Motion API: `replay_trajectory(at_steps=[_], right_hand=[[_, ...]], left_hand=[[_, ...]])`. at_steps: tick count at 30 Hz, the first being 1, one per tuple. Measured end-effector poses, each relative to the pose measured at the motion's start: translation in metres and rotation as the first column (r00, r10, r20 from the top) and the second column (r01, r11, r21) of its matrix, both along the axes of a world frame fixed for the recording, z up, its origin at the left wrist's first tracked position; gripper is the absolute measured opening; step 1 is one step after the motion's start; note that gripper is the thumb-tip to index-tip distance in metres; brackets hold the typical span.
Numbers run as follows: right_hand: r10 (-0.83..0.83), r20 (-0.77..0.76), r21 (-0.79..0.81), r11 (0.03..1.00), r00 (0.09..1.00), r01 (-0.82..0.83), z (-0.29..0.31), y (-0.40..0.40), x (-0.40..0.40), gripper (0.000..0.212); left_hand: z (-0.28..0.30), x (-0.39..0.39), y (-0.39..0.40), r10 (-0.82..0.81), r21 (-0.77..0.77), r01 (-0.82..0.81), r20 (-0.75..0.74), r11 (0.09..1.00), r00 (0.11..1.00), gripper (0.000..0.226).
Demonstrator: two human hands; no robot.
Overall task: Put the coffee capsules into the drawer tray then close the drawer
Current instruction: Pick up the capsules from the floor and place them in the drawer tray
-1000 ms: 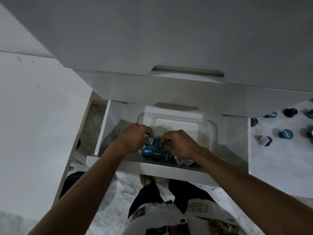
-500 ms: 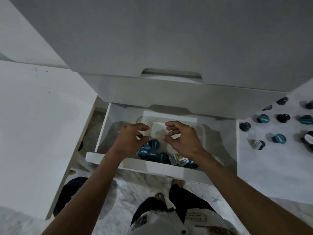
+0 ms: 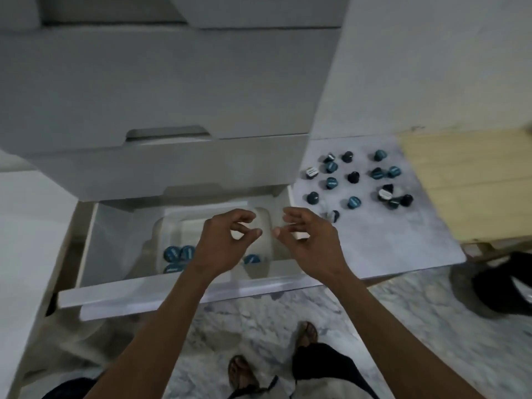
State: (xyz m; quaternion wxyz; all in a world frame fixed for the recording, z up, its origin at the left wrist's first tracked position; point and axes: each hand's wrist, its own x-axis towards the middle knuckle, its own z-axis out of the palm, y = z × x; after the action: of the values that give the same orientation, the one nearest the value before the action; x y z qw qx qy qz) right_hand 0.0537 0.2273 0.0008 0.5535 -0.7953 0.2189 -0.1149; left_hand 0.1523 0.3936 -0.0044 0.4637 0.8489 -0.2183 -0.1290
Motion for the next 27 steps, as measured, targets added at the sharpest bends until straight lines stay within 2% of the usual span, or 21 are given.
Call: replay_trajectory(at_steps=[6,9,13,16,20,23,27], right_hand=[[-0.119,-0.016,-0.084,0.99,0.993,0.117,0.007,-0.099,-0.041,0.036],[-0.133,-0.054,-0.123,0.984,0.99,0.125,-0.005,-0.158,-0.053,0.033],[-0.128,-0.145,-0.133,0.985,0.981,0.109,-0.032,-0.233,-0.057,0.031],[-0.07,-0.232,-0.148,0.988,0.97,0.036,-0.057,-0.267,-0.053,0.029],[0.003,-0.317,-0.143,0.988,0.949,-0.051,-0.093,-0.289,-0.032,0.033],[0.038,-0.332,-0.177,0.979,0.943,-0.102,-0.119,-0.294,-0.015,0.044],[0.097,-0.251,-0.253,0.954,0.963,-0.162,-0.149,-0.296,0.007,0.048]], left_hand=[[0.016,-0.024,-0.107,-0.079,-0.042,0.079,-0.003,0.996,0.997,0.025],[0.007,-0.032,-0.164,-0.051,-0.019,0.051,0.011,0.999,0.999,0.025],[-0.029,-0.047,-0.225,0.061,0.066,-0.058,-0.035,0.996,0.998,0.024],[-0.064,-0.057,-0.251,0.226,0.19,-0.197,-0.144,0.962,0.963,0.025],[-0.1,-0.064,-0.277,0.416,0.357,-0.334,-0.183,0.872,0.891,0.044],[-0.123,-0.062,-0.297,0.493,0.381,-0.405,-0.166,0.831,0.854,0.048],[-0.139,-0.053,-0.32,0.612,0.325,-0.553,-0.114,0.767,0.782,0.039]])
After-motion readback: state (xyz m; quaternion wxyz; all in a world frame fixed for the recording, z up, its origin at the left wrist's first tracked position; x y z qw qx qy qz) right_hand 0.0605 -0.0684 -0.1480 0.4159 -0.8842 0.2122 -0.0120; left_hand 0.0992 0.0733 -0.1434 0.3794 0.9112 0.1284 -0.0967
